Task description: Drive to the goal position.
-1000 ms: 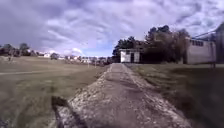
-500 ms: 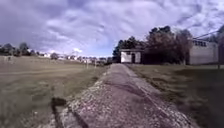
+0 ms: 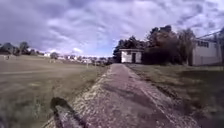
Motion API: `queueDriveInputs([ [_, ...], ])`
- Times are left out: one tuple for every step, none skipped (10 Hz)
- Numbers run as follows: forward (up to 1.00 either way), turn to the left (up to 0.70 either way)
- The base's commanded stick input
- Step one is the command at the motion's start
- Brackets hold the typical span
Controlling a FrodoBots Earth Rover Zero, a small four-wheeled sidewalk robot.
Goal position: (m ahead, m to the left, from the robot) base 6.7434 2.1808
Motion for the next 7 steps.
queueDriveInputs([
  [1.00, 0.00],
  [1.00, 0.00],
  [1.00, 0.00],
  [1.00, 0.00],
  [1.00, 0.00],
  [1.00, 0.00],
  [1.00, 0.00],
])
